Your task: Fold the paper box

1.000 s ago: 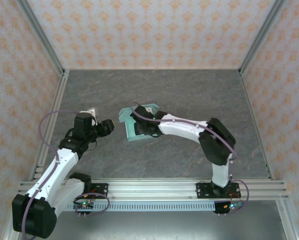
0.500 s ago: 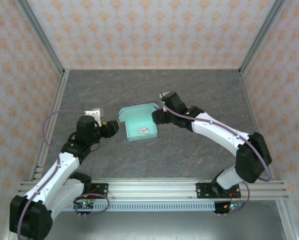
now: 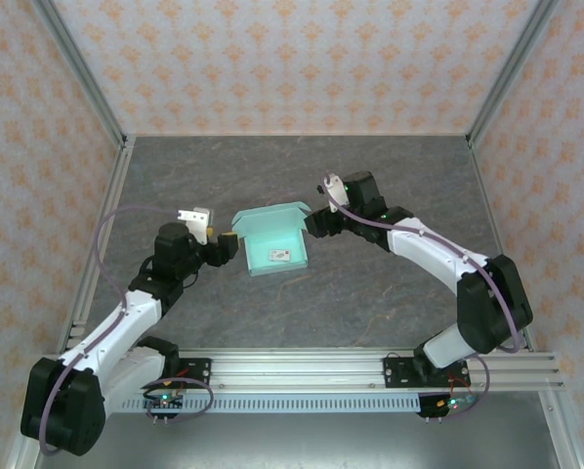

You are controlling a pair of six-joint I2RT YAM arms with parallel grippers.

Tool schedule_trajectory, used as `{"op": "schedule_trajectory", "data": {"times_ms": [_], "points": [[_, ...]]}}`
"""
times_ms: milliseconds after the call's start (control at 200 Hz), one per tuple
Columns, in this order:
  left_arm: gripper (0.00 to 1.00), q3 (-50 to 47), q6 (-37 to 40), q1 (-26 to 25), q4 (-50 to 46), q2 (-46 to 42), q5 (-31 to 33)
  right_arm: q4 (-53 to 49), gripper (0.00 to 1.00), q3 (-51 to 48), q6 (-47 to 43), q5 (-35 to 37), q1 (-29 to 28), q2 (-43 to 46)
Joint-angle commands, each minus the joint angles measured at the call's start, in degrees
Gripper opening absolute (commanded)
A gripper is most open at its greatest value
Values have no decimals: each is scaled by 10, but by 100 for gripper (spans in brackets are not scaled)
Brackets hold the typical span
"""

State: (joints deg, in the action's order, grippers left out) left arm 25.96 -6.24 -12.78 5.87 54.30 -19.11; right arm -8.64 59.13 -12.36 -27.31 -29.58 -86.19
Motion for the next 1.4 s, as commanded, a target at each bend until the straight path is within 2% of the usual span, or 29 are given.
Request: {"op": "schedule_trajectory", "data": {"times_ms": [0, 360, 666, 871, 1396], "points": [[75, 24, 42, -4, 7, 13, -5, 42, 68, -12, -34, -28, -1, -9], [72, 79, 58, -4, 11, 124, -35, 78, 54, -4, -40, -26, -1, -50], [56, 92, 59, -4, 13, 150, -38, 104, 40, -5, -31, -47, -1, -74], [48, 99, 60, -4, 6, 158, -45, 108, 33, -2, -30, -52, -2, -84], [38, 121, 55, -4, -10, 182, -53, 109, 19, 5, -30, -52, -12, -97]]}}
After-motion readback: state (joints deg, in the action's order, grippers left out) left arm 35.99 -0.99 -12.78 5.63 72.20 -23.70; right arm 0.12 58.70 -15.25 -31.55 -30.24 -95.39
